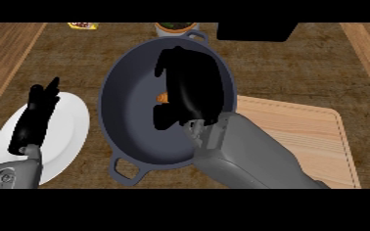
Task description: Pick the croissant from the cutting board and place it in the pot
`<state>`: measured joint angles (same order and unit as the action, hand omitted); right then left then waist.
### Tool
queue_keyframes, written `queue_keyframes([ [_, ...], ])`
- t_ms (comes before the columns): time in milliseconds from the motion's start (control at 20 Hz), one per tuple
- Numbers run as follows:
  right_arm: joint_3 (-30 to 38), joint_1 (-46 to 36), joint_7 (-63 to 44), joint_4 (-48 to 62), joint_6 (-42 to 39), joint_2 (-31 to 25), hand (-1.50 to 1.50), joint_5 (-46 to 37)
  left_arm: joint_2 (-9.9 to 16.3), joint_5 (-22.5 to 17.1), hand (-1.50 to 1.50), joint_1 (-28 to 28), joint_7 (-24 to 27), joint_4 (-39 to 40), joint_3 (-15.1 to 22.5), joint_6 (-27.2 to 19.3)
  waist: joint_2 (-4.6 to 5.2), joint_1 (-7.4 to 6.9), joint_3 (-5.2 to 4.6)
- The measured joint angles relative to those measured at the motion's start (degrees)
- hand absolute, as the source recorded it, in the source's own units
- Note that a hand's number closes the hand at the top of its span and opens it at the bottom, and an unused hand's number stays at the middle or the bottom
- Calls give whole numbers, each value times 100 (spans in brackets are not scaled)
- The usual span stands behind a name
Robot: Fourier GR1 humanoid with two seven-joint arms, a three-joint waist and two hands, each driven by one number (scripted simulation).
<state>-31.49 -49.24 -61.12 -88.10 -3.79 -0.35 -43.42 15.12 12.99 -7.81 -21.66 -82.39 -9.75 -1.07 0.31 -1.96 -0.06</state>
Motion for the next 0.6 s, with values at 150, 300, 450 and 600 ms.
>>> queue_keyframes([
  [150,-71,-71,171,417,727,2,-150,302,-1,2,0,28,40,9,-10,3,4,-20,1],
  [300,3,-71,383,620,1564,9,-150,536,-40,23,0,25,71,37,13,-20,11,-27,3],
  [450,90,28,560,620,2419,14,-150,551,-26,9,0,27,40,3,-7,-10,2,-3,6],
  [600,274,55,677,546,3064,17,-150,499,-21,-8,0,-2,-29,9,-37,-10,-10,56,7],
])
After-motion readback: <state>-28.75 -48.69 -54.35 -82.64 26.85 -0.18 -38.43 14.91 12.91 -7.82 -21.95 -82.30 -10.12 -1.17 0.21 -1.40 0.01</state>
